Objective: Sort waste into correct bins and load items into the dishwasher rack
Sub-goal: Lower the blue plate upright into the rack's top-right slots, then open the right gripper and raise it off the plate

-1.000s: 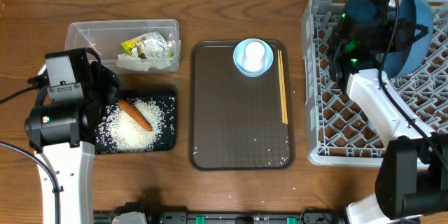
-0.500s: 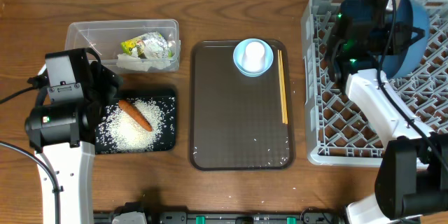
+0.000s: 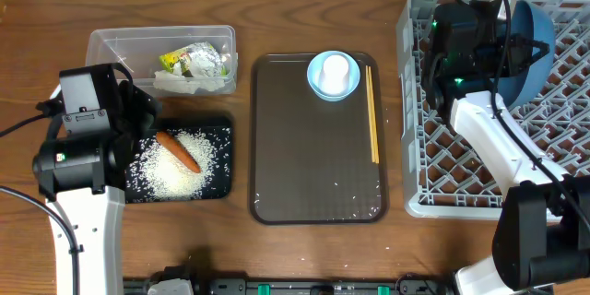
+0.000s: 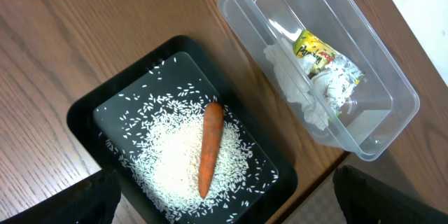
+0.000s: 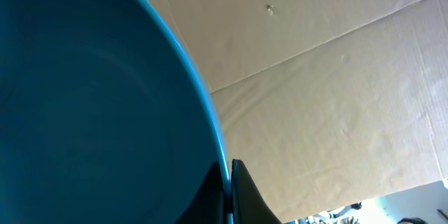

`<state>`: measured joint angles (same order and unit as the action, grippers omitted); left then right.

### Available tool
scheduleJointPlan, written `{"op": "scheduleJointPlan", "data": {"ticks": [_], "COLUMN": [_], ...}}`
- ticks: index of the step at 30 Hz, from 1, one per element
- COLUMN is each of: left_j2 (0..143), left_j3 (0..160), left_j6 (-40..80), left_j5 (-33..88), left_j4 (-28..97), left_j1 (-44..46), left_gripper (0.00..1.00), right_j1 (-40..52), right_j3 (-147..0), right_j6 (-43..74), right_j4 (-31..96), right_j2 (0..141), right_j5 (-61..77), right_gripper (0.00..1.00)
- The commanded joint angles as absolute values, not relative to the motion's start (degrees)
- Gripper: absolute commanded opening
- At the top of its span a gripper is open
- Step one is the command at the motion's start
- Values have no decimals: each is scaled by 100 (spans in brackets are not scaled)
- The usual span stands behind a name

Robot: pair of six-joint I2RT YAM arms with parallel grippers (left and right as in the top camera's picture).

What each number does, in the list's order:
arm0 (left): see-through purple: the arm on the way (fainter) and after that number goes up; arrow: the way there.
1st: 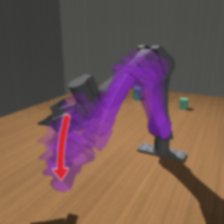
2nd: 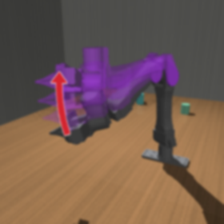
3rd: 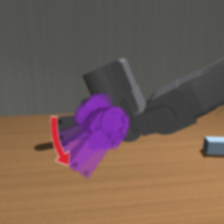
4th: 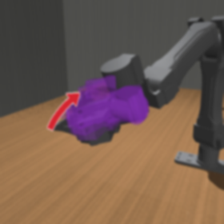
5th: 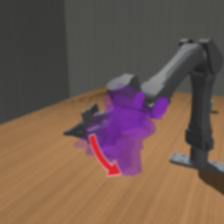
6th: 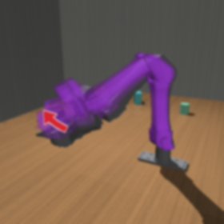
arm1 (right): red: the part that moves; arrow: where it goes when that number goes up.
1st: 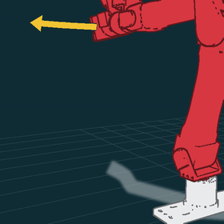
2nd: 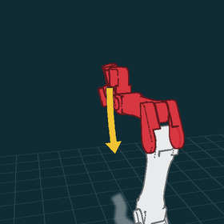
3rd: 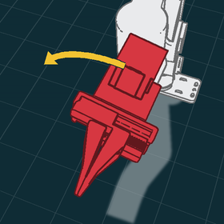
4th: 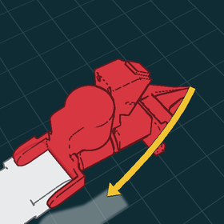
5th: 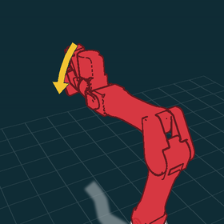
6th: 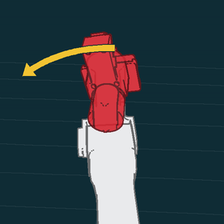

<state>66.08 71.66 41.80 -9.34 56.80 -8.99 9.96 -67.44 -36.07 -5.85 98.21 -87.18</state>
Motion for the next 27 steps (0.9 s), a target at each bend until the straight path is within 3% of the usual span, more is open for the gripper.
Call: {"op": "scheduleJointPlan", "data": {"ticks": [1,9,27], "left_j2": [6624,6624,6624], "left_j3": [7179,7179,7179], "left_j6": [4189,4189,4189], "left_j5": [-945,-945,-945], "left_j4": [5697,5697,5697], "left_j1": [-937,-937,-937], "left_gripper": [99,99,99], "right_j1": [917,840,749], "right_j3": [-6770,-6770,-6770], "right_j6": [-3876,-4853,-3870], "right_j4": [-709,-1553,-572], "right_j2": [9859,9859,9859], "right_j5": [-8477,-8372,-8333], "right_gripper": [1,1,1]}}
